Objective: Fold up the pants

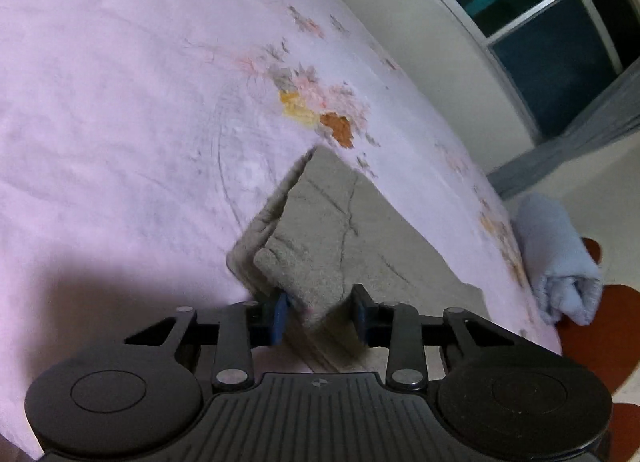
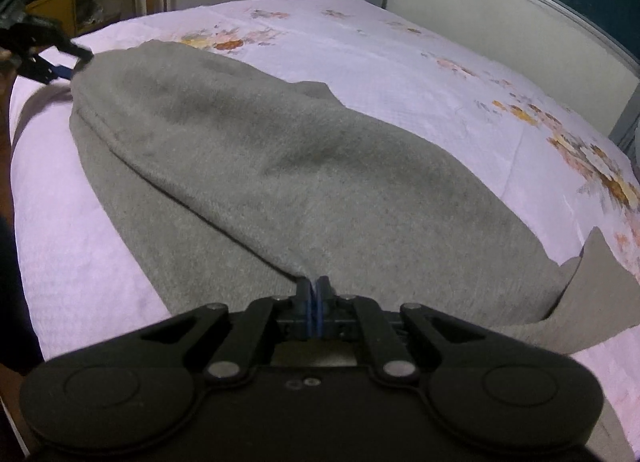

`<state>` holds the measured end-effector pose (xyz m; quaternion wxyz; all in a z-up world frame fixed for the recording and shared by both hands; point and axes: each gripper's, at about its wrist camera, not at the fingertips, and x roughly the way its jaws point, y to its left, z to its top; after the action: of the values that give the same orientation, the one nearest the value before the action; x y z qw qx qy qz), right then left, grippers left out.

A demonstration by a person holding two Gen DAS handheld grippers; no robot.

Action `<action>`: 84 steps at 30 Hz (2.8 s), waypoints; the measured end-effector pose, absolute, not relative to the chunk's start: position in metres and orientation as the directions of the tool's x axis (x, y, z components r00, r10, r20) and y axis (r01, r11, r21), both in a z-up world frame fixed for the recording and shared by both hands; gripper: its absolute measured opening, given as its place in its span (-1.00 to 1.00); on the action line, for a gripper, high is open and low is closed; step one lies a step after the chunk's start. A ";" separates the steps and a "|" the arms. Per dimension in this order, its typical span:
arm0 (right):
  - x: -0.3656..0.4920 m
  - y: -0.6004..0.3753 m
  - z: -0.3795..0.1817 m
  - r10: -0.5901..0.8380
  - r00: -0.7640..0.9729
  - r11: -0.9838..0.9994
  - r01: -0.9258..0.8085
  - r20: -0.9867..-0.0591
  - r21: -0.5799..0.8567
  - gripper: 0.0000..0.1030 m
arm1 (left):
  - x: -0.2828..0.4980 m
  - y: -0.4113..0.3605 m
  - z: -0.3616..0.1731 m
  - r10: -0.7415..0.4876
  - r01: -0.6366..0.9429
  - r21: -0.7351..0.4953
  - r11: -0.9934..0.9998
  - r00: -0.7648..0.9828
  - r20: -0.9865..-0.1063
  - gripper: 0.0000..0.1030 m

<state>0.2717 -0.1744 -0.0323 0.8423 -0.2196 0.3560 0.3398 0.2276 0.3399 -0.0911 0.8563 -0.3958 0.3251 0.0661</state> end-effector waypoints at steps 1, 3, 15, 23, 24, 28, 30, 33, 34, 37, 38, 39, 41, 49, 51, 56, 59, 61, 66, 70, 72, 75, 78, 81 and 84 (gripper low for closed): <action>0.269 -0.174 -0.033 0.418 0.518 0.676 -0.726 -0.747 -0.126 -1.00 | 0.228 0.335 -0.085 -0.132 -0.359 -0.623 0.695 0.788 -0.602 -0.47; 0.268 -0.174 -0.032 0.419 0.525 0.678 -0.723 -0.741 -0.129 -1.00 | 0.225 0.333 -0.069 -0.126 -0.336 -0.607 0.720 0.798 -0.590 -0.48; 0.258 -0.181 0.019 0.446 0.692 0.737 -0.644 -0.568 -0.205 -1.00 | 0.241 0.350 -0.001 -0.181 -0.037 -0.695 0.718 0.954 -0.238 -0.48; 0.239 -0.198 -0.033 0.466 0.523 0.707 -0.705 -0.714 -0.055 -1.00 | 0.225 0.356 -0.101 -0.207 -0.280 -0.659 0.698 0.802 -0.560 -0.56; 0.238 -0.201 -0.037 0.472 0.529 0.720 -0.693 -0.705 -0.038 -1.00 | 0.224 0.355 -0.100 -0.203 -0.278 -0.656 0.701 0.805 -0.558 -0.56; 0.239 -0.201 -0.035 0.468 0.551 0.740 -0.672 -0.690 -0.035 -1.00 | 0.230 0.352 -0.089 -0.206 -0.263 -0.625 0.735 0.791 -0.576 -0.55; 0.238 -0.199 -0.032 0.464 0.555 0.734 -0.677 -0.691 -0.051 -1.00 | 0.236 0.357 -0.083 -0.220 -0.255 -0.631 0.733 0.789 -0.574 -0.55; 0.235 -0.201 -0.032 0.463 0.559 0.727 -0.684 -0.688 -0.066 -1.00 | 0.232 0.359 -0.085 -0.240 -0.248 -0.633 0.733 0.777 -0.582 -0.55; 0.233 -0.199 -0.030 0.465 0.562 0.724 -0.686 -0.684 -0.070 -1.00 | 0.230 0.359 -0.085 -0.243 -0.246 -0.634 0.733 0.776 -0.582 -0.55; 0.230 -0.196 -0.023 0.475 0.574 0.714 -0.694 -0.667 -0.089 -1.00 | 0.223 0.360 -0.080 -0.259 -0.223 -0.666 0.712 0.798 -0.544 -0.55; 0.228 -0.198 -0.018 0.484 0.577 0.710 -0.699 -0.658 -0.090 -1.00 | 0.222 0.360 -0.077 -0.266 -0.212 -0.673 0.709 0.803 -0.534 -0.55; 0.226 -0.200 -0.012 0.490 0.583 0.705 -0.702 -0.648 -0.099 -1.00 | 0.221 0.360 -0.074 -0.269 -0.204 -0.674 0.710 0.806 -0.527 -0.55; 0.222 -0.204 0.000 0.507 0.585 0.692 -0.714 -0.632 -0.107 -1.00 | 0.220 0.361 -0.068 -0.275 -0.193 -0.671 0.716 0.805 -0.525 -0.55; 0.220 -0.207 -0.045 0.435 0.494 0.665 -0.740 -0.753 -0.101 -1.00 | 0.229 0.364 -0.092 -0.256 -0.255 -0.607 0.752 0.736 -0.626 -0.54; 0.223 -0.211 -0.047 0.448 0.504 0.693 -0.718 -0.738 -0.069 -1.00 | 0.228 0.364 -0.093 -0.250 -0.262 -0.616 0.742 0.745 -0.619 -0.54; 0.220 -0.224 -0.022 0.472 0.564 0.728 -0.683 -0.678 -0.062 -0.99 | 0.213 0.361 -0.083 -0.179 -0.299 -0.585 0.754 0.763 -0.621 0.39; 0.221 -0.242 -0.004 0.476 0.615 0.780 -0.626 -0.628 -0.022 -0.79 | 0.189 0.345 -0.063 -0.079 -0.303 -0.519 0.799 0.803 -0.591 0.72; 0.226 -0.262 0.007 0.458 0.663 0.833 -0.553 -0.592 0.026 -0.71 | 0.184 0.317 -0.050 -0.087 -0.257 -0.486 0.835 0.811 -0.578 0.71; 0.255 -0.316 0.024 0.333 0.770 0.941 -0.304 -0.544 0.147 -0.61 | 0.203 0.223 -0.037 -0.134 -0.130 -0.420 0.898 0.829 -0.543 0.72; 0.259 -0.336 0.026 0.294 0.791 0.956 -0.239 -0.537 0.170 -0.59 | 0.227 0.142 -0.042 -0.138 -0.065 -0.314 0.947 0.802 -0.582 0.72; 0.256 -0.340 0.024 0.274 0.794 0.962 -0.229 -0.543 0.151 -0.56 | 0.238 0.106 -0.048 -0.124 -0.035 -0.245 0.969 0.787 -0.604 0.72; 0.260 -0.351 0.023 0.243 0.797 0.970 -0.189 -0.553 0.153 -0.55 | 0.254 0.073 -0.073 -0.034 -0.070 -0.124 0.990 0.729 -0.684 0.83; 0.267 -0.362 0.028 0.202 0.809 0.978 -0.134 -0.552 0.161 -0.54 | 0.252 0.051 -0.082 0.031 -0.059 -0.019 0.998 0.739 -0.673 1.00; 0.294 -0.363 0.031 0.171 0.817 0.983 -0.107 -0.551 0.147 -0.49 | 0.256 0.053 -0.080 0.040 -0.091 -0.040 0.995 0.733 -0.679 1.00; 0.333 -0.356 0.031 0.166 0.818 0.985 -0.111 -0.551 0.131 -0.34 | 0.258 0.046 -0.081 0.055 -0.105 -0.034 0.994 0.736 -0.675 1.00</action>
<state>0.3335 -0.3556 0.0310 0.9522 0.0466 0.2931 0.0727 0.2579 0.0463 -0.0806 0.9309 -0.0350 0.3610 0.0430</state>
